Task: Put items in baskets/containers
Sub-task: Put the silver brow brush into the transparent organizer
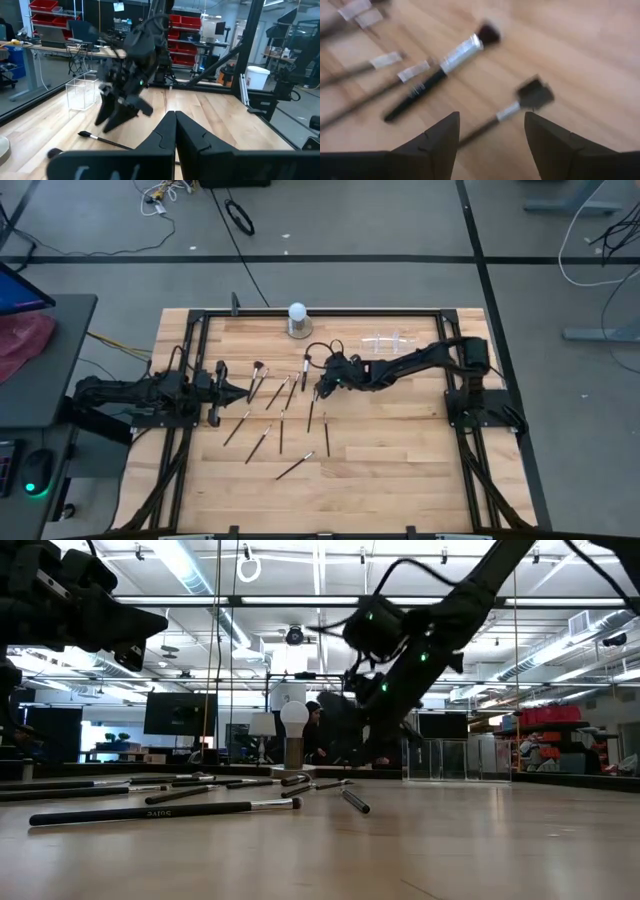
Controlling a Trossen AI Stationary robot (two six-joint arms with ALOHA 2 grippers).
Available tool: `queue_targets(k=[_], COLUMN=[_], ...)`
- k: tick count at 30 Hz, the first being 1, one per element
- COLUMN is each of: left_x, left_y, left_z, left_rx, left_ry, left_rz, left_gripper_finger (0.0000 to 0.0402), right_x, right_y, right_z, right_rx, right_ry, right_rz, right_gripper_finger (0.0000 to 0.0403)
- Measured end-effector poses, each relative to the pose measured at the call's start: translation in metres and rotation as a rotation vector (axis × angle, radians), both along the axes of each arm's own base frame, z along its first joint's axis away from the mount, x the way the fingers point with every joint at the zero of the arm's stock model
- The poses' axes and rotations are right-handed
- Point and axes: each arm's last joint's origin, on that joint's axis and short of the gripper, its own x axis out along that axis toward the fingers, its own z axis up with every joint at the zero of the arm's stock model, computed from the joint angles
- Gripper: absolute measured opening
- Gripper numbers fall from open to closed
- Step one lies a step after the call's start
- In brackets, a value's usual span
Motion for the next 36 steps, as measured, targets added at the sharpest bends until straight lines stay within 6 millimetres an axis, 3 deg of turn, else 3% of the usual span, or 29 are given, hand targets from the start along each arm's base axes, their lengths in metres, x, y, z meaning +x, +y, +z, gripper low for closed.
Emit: queue_targets(k=[7, 12, 20, 30, 36], left_x=[0.0, 0.0, 0.0, 0.0, 0.0], left_y=[0.0, 0.0, 0.001, 0.001, 0.001], left_z=[0.0, 0.0, 0.0, 0.003, 0.007], left_rx=[-0.001, -0.001, -0.029, -0.036, -0.03], left_ry=[0.0, -0.001, -0.005, -0.032, -0.072], left_rz=[0.003, 0.006, 0.032, 0.039, 0.037], left_gripper_finger=[0.0005, 0.0005, 0.0005, 0.0005, 0.0005], right_x=[0.002, 0.002, -0.009, -0.023, -0.039], right_y=[-0.002, -0.002, 0.001, 0.004, 0.007], right_z=[-0.02, -0.029, -0.04, -0.051, -0.058], right_rx=[-0.018, -0.053, -0.065, -0.145, -0.179], right_ry=[0.038, 0.119, 0.179, 0.089, 0.009], right_rz=[-0.017, 0.093, 0.265, 0.346, 0.37], right_gripper_finger=[0.0225, 0.0207, 0.0137, 0.002, 0.001])
